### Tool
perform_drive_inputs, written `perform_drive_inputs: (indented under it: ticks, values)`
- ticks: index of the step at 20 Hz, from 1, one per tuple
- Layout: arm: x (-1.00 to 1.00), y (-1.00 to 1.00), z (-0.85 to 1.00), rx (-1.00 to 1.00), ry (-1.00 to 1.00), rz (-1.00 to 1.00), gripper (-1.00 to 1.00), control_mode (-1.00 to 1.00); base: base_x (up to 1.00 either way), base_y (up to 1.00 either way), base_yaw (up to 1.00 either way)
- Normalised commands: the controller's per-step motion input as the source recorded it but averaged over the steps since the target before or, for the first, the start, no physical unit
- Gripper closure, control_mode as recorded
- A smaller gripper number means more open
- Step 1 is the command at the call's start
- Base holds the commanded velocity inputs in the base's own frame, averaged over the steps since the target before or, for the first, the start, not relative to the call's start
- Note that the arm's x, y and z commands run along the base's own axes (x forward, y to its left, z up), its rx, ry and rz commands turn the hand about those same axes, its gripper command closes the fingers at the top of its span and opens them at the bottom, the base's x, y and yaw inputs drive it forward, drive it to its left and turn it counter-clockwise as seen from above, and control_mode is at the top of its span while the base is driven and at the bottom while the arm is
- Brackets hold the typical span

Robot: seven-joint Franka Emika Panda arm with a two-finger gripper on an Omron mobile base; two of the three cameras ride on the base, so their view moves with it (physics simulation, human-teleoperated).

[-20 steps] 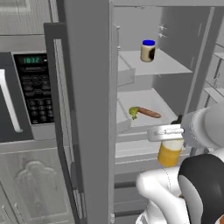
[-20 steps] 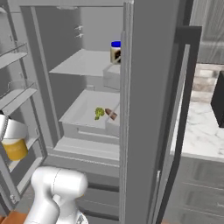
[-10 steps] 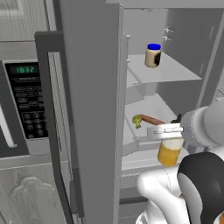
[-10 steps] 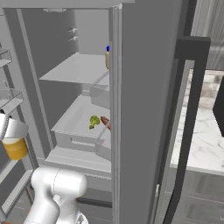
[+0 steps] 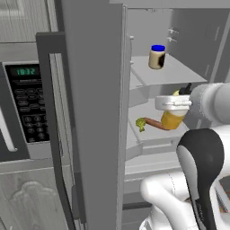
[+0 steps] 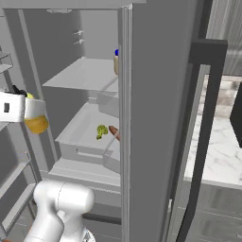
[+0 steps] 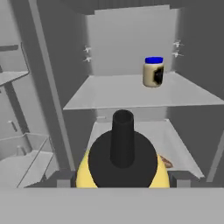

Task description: Place the mustard and mayonnaise from the counter to the top shelf of the fridge. If the existing items in the fridge are on the top shelf, move them to other shelves.

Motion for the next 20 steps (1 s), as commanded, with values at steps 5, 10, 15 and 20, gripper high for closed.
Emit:
perform_drive_inputs:
  ticks: [5,10,15,20]
  values:
    - [1.0,-0.09,0.4,0.0,-0.24,0.0,1.0,-1.0,0.0,0.0,0.0]
    - [1.0,-0.27,0.51,0.03,-0.04,0.0,1.0,-1.0,0.0,0.0,0.0]
    - [1.0,-0.01,0.33,0.01,0.01,0.0,1.0,-1.0,0.0,0.0,0.0]
    - [0.97,0.0,0.01,0.0,0.0,0.03,1.0,-1.0,0.0,0.0,0.0]
